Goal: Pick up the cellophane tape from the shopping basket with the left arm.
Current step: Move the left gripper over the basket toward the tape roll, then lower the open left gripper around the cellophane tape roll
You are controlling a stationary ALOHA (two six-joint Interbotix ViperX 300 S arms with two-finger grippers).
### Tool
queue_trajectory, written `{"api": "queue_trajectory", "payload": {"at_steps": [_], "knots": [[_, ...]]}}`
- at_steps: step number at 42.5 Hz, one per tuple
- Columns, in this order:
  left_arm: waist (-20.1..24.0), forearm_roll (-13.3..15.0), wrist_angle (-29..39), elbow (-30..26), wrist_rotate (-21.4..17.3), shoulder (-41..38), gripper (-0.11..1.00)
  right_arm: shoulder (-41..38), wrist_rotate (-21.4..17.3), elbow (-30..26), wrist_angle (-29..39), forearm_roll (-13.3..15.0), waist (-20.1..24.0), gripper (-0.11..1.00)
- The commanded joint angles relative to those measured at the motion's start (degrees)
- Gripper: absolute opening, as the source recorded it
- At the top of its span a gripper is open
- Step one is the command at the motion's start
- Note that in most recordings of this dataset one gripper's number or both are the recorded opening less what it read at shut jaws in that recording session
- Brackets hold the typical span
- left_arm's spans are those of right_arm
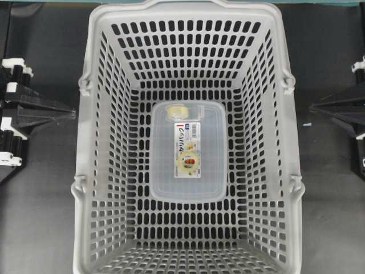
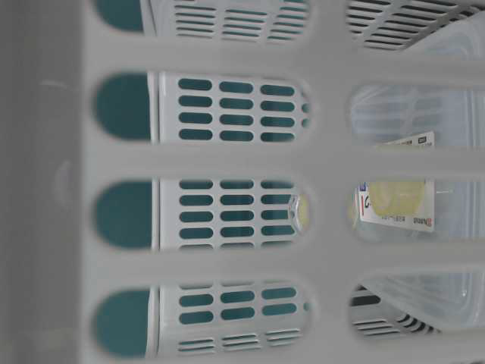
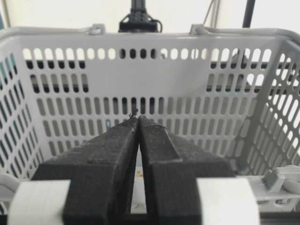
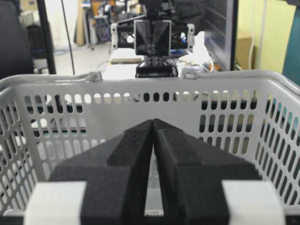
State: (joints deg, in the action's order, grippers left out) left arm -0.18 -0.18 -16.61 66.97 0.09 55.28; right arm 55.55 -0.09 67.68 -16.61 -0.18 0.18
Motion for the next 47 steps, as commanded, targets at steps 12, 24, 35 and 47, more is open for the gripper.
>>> {"api": "queue_trajectory", "payload": {"at_steps": [12, 24, 35, 47], "knots": [[-0.7, -2.37, 20.3, -17.84, 0.18, -11.07, 0.0, 0.35, -1.49, -0.7, 0.53, -0.18, -0.35, 0.0], [-2.9, -2.37, 37.79, -32.78, -0.79, -24.7, 0.0, 0.62, -2.81, -0.7, 1.41, -0.18, -0.35, 0.0], [-3.6, -2.37, 48.52, -40.87, -0.62, -33.49, 0.0, 0.62, -2.81, -0.62, 2.29, -0.18, -0.44, 0.08], [-3.96, -2.37, 59.33, -50.62, 0.26, -43.42, 0.14, 0.62, -2.81, -0.62, 1.93, -0.18, -0.44, 0.69]]}}
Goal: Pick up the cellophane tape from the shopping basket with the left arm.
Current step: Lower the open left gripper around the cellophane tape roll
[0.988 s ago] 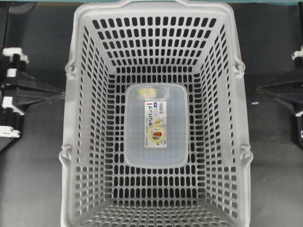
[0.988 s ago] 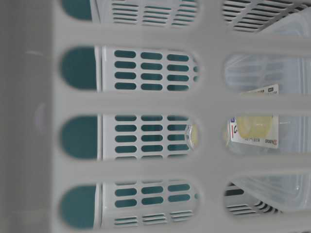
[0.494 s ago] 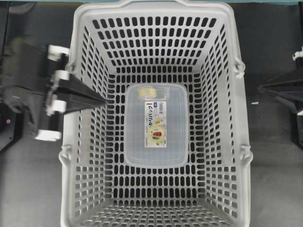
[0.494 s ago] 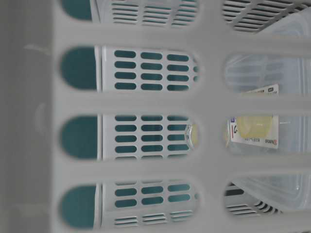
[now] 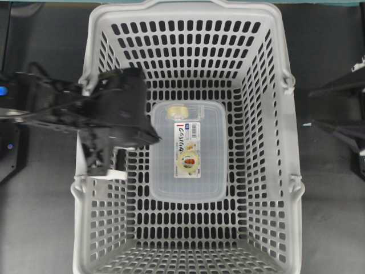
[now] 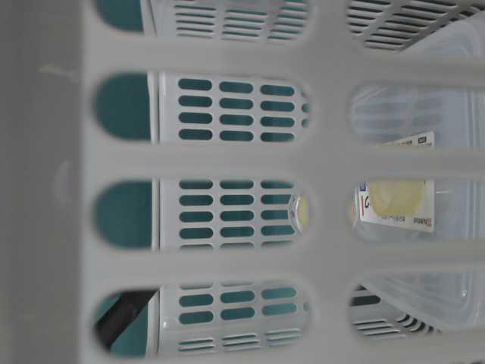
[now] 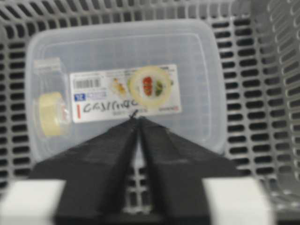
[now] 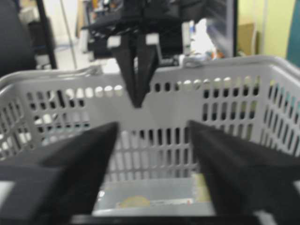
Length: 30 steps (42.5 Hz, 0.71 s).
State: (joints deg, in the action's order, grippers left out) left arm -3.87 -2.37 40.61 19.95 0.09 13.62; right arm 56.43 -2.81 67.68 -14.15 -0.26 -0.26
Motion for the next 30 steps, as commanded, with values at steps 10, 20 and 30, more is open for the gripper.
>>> {"api": "queue_trajectory", "payload": {"at_steps": [10, 20, 30], "knots": [[-0.53, -0.18, 6.42, -9.76, 1.05, -9.05, 0.74, 0.09, -0.09, -0.62, -0.26, -0.18, 0.0, 0.77], [-0.62, -0.18, 10.72, -15.64, 3.16, -17.31, 0.89, 0.79, -0.09, -0.62, -0.18, -0.09, 0.0, 0.77], [-1.23, -0.26, 11.25, -17.23, 3.52, -21.71, 0.89, 1.41, -0.09, -0.7, -0.18, -0.18, 0.0, 0.77]]}}
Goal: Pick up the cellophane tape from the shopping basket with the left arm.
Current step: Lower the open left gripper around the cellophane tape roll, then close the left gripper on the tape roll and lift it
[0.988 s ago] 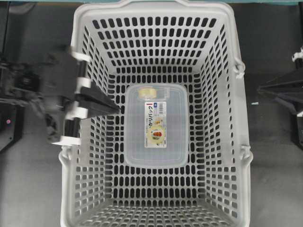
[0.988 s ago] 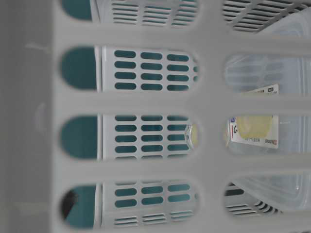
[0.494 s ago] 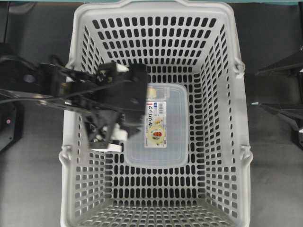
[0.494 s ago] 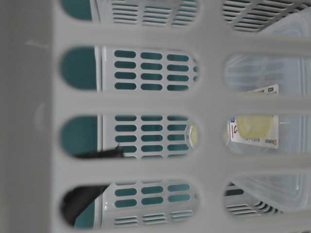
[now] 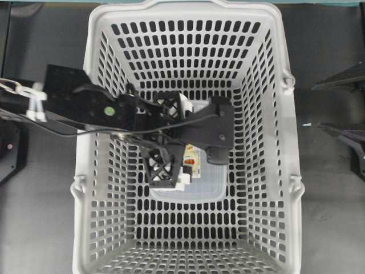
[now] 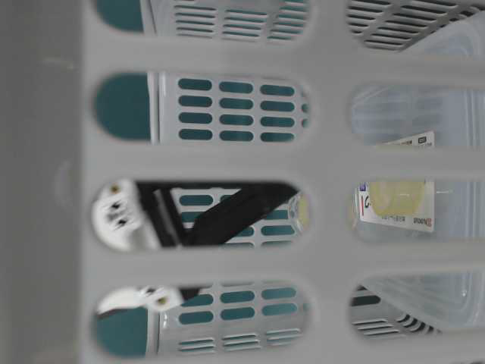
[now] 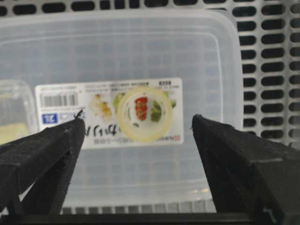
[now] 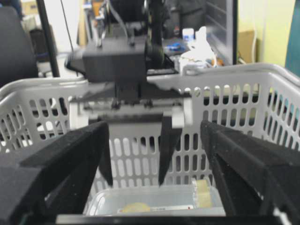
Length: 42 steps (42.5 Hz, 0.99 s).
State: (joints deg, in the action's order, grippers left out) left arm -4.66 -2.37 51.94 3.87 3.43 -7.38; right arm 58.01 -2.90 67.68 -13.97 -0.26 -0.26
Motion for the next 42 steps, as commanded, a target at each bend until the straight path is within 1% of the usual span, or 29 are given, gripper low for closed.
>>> {"api": "queue_trajectory", "payload": {"at_steps": [1, 16, 33, 37, 38, 42], "knots": [[-0.53, -0.18, 0.0, -1.23, 0.18, -1.05, 0.89, -0.18, 0.0, -0.62, -0.35, -0.09, 0.0, 0.77], [-0.97, -0.18, -0.18, -0.97, 0.09, -5.45, 0.89, -0.09, 0.0, -0.62, -0.35, -0.09, 0.0, 0.77], [-0.79, -0.18, -0.26, 0.18, -0.26, -6.86, 0.87, -0.09, 0.0, -0.53, -0.35, -0.09, 0.0, 0.77], [-0.79, -0.26, -0.35, 0.35, -0.97, -6.77, 0.78, 0.0, 0.0, -0.44, -0.35, -0.09, 0.0, 0.77], [-0.79, -0.18, -0.35, 0.35, -1.05, -6.77, 0.74, 0.09, 0.0, -0.44, -0.35, -0.09, 0.0, 0.77], [-0.97, -0.18, -0.44, 0.44, -1.14, -6.42, 0.52, 0.18, 0.0, -0.35, -0.35, -0.09, 0.0, 0.77]]}}
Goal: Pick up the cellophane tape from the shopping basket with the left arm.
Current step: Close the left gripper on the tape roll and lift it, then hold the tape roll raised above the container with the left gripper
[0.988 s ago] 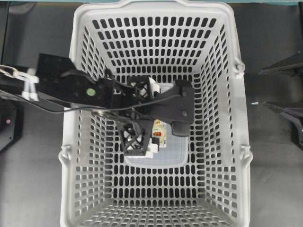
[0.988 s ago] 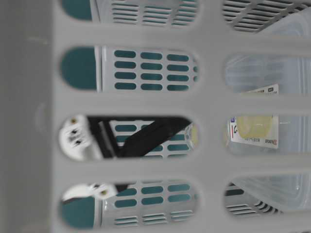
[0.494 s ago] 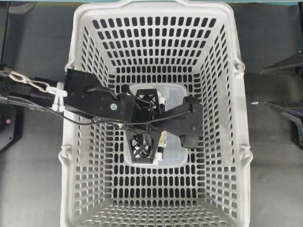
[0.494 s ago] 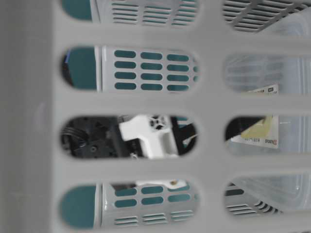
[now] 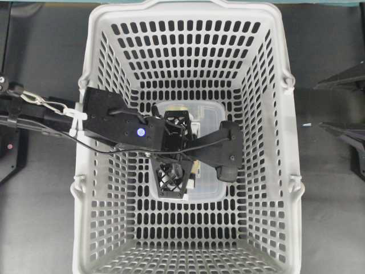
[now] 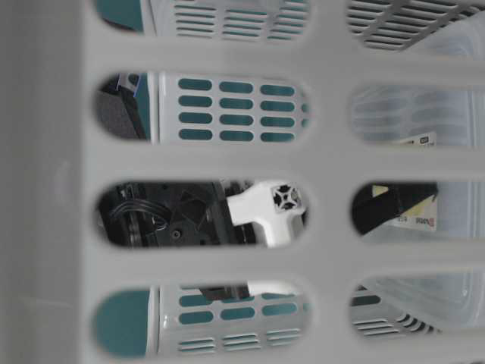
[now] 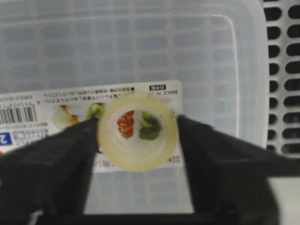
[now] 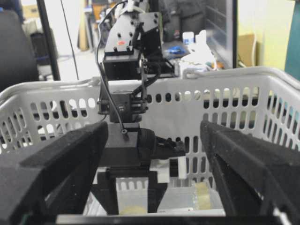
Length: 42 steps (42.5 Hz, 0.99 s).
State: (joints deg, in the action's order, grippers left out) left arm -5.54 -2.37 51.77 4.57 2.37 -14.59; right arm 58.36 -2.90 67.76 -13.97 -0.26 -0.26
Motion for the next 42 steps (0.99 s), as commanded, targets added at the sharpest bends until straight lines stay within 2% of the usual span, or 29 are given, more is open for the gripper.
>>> {"api": "queue_trajectory", "payload": {"at_steps": [1, 10, 14, 23, 30, 42], "knots": [[-0.18, -0.18, -0.18, -0.35, -0.09, 0.79, 0.49, -0.09, 0.0, -0.44, -0.35, -0.09, 0.0, 0.77], [-0.09, -0.18, 1.32, -2.29, -0.09, 3.6, 0.5, 0.53, 0.0, -0.35, -0.35, -0.09, 0.0, 0.77], [-0.09, -0.18, 4.57, -4.66, -0.09, 5.62, 0.5, 0.88, 0.0, -0.35, -0.35, -0.18, 0.0, 0.77], [-0.09, -0.18, 16.79, -14.06, 0.0, 9.67, 0.5, 1.41, -0.09, -0.44, -0.35, -0.18, 0.0, 0.77], [-0.09, -0.18, 23.55, -21.01, 0.26, 10.63, 0.5, 1.76, -0.09, -0.53, -0.35, -0.18, 0.0, 0.77], [-0.18, -0.18, 24.7, -22.85, 0.62, 10.11, 0.5, 1.85, -0.53, -0.53, -0.35, -0.18, 0.35, 0.77]]}}
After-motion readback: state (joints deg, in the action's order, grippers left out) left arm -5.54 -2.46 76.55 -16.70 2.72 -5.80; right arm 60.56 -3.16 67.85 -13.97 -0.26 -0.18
